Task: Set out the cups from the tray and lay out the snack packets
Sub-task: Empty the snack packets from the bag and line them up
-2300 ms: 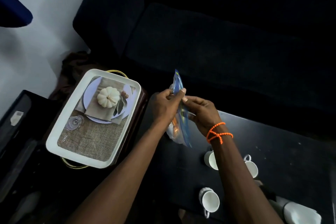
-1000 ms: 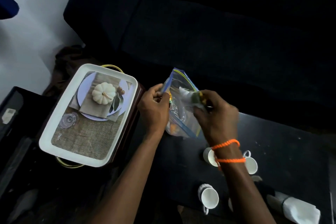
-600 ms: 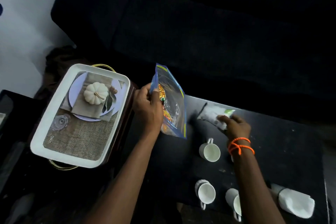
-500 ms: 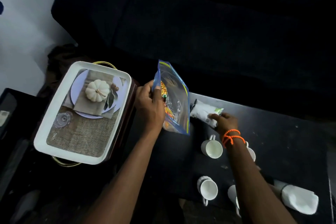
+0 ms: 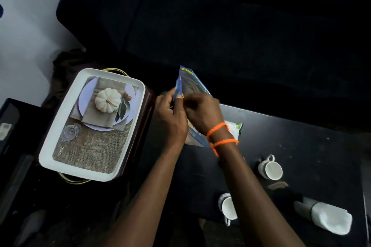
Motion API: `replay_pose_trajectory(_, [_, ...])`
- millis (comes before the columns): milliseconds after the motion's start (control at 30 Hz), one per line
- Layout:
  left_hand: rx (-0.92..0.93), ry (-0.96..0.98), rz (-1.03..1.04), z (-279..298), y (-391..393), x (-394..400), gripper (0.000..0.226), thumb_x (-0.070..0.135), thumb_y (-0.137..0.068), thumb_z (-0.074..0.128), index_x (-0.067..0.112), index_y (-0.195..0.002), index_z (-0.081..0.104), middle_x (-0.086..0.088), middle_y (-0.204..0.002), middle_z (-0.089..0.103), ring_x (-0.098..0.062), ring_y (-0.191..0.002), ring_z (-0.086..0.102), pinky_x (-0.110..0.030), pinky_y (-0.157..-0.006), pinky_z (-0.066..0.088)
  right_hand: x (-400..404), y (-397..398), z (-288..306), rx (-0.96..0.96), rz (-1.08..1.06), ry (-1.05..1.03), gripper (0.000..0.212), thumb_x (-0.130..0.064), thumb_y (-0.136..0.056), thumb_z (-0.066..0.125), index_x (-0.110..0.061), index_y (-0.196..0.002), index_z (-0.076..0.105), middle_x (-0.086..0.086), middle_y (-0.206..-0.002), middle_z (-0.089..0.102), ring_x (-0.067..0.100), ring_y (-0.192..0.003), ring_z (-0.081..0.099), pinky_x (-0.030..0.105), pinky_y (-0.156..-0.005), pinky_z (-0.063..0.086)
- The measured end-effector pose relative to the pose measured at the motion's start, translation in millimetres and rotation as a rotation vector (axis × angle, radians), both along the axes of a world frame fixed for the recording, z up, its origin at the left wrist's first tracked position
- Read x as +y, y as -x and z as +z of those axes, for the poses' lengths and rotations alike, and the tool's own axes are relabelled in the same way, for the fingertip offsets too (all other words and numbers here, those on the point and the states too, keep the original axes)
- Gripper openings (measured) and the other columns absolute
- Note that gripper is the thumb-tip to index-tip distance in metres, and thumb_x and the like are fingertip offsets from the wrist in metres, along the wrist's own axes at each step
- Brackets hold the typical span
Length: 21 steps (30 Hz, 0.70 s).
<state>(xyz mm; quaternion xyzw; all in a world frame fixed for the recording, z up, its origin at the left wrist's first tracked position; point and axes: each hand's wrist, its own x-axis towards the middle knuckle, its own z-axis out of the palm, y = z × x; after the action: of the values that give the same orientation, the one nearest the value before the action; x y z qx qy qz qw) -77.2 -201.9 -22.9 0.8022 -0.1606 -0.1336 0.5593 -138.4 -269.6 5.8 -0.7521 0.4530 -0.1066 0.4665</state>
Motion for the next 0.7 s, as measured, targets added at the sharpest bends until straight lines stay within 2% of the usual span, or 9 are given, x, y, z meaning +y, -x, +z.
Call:
replay_pose_trajectory(33, [-0.008, 0.005, 0.010, 0.7, -0.3, 0.6, 0.022, 0.007, -0.097, 0.063, 0.007, -0.115, 0.076, -0.011, -0.108, 0.068, 0.012, -0.090, 0.058, 0.002, -0.077, 0.037, 0.9, -10.0, -12.0, 0.125, 0.008, 0.036, 0.016, -0.014, -0.091, 0.064, -0.004, -0.093, 0.077, 0.015, -0.092, 0.077, 0.026, -0.091, 0.071, 0.025, -0.082, 0.049])
replay_pose_trajectory(100, [-0.010, 0.012, 0.015, 2.0, -0.2, 2.7, 0.022, 0.002, -0.097, 0.062, 0.003, -0.115, 0.075, -0.017, -0.110, 0.068, 0.003, -0.090, 0.059, 0.001, -0.077, 0.039, 2.9, -18.8, -38.6, 0.277, -0.032, -0.044, 0.026, -0.013, -0.098, 0.056, 0.004, -0.113, 0.069, 0.023, -0.117, 0.070, 0.033, -0.111, 0.064, 0.017, -0.077, 0.041])
replay_pose_trajectory(167, [0.009, 0.010, -0.003, 1.9, 0.5, 5.1, 0.023, 0.003, -0.097, 0.062, 0.004, -0.116, 0.075, -0.015, -0.112, 0.067, -0.006, -0.091, 0.060, -0.003, -0.078, 0.042, 10.3, -17.2, -64.9, 0.415, 0.052, -0.088, 0.035, -0.013, -0.102, 0.049, 0.009, -0.128, 0.057, 0.028, -0.132, 0.060, 0.039, -0.125, 0.056, 0.011, -0.076, 0.044])
replay_pose_trajectory(233, [0.020, 0.000, -0.025, -0.3, 1.0, 7.2, 0.024, 0.005, -0.098, 0.061, 0.007, -0.118, 0.075, -0.012, -0.113, 0.065, -0.008, -0.093, 0.061, -0.007, -0.078, 0.046, 18.0, -11.9, -83.4, 0.505, 0.068, -0.054, 0.037, -0.022, -0.098, 0.057, 0.005, -0.123, 0.062, 0.028, -0.126, 0.065, 0.041, -0.120, 0.060, 0.031, -0.093, 0.048])
replay_pose_trajectory(267, [0.024, 0.003, -0.027, -1.9, 1.2, 8.4, 0.025, 0.005, -0.099, 0.061, 0.007, -0.119, 0.075, -0.011, -0.113, 0.065, -0.005, -0.091, 0.061, -0.006, -0.078, 0.046, 19.6, -10.5, -86.0, 0.520, 0.061, -0.031, 0.037, -0.025, -0.096, 0.059, 0.003, -0.118, 0.065, 0.027, -0.120, 0.067, 0.042, -0.115, 0.062, 0.038, -0.094, 0.048])
replay_pose_trajectory(400, [0.020, 0.021, -0.011, -9.9, -0.7, 11.0, 0.025, 0.006, -0.099, 0.060, 0.007, -0.119, 0.075, -0.010, -0.115, 0.065, 0.014, -0.094, 0.059, 0.000, -0.078, 0.042, 7.6, -11.1, -82.2, 0.474, 0.061, 0.135, 0.031, -0.027, -0.091, 0.063, 0.002, -0.099, 0.071, 0.026, -0.101, 0.071, 0.043, -0.099, 0.067, 0.040, -0.080, 0.050])
replay_pose_trajectory(500, [-0.011, 0.013, 0.016, -13.8, -4.4, 10.8, 0.026, 0.009, -0.098, 0.059, 0.009, -0.119, 0.074, -0.009, -0.114, 0.066, 0.019, -0.095, 0.056, 0.002, -0.078, 0.040, -6.3, -9.3, -46.6, 0.453, 0.101, 0.174, 0.027, -0.030, -0.084, 0.072, -0.004, -0.088, 0.075, 0.018, -0.091, 0.073, 0.033, -0.089, 0.070, 0.034, -0.074, 0.051])
replay_pose_trajectory(600, [-0.003, 0.019, 0.042, -14.3, -7.7, 7.1, 0.024, 0.010, -0.098, 0.060, 0.010, -0.117, 0.074, -0.010, -0.112, 0.067, 0.020, -0.092, 0.056, 0.001, -0.075, 0.040, -16.8, 10.7, 7.8, 0.277, 0.008, 0.155, 0.014, -0.024, -0.076, 0.075, -0.014, -0.085, 0.078, 0.005, -0.074, 0.073, 0.019, -0.072, 0.068, 0.027, -0.068, 0.054])
replay_pose_trajectory(700, [0.020, 0.023, 0.058, -14.0, -10.7, 3.3, 0.023, 0.010, -0.098, 0.060, 0.007, -0.117, 0.074, -0.012, -0.111, 0.068, 0.019, -0.089, 0.057, 0.001, -0.074, 0.040, -25.0, 61.1, 61.9, 0.065, -0.091, 0.130, 0.014, -0.017, -0.073, 0.076, -0.020, -0.087, 0.079, -0.007, -0.071, 0.073, 0.005, -0.062, 0.064, 0.011, -0.060, 0.046])
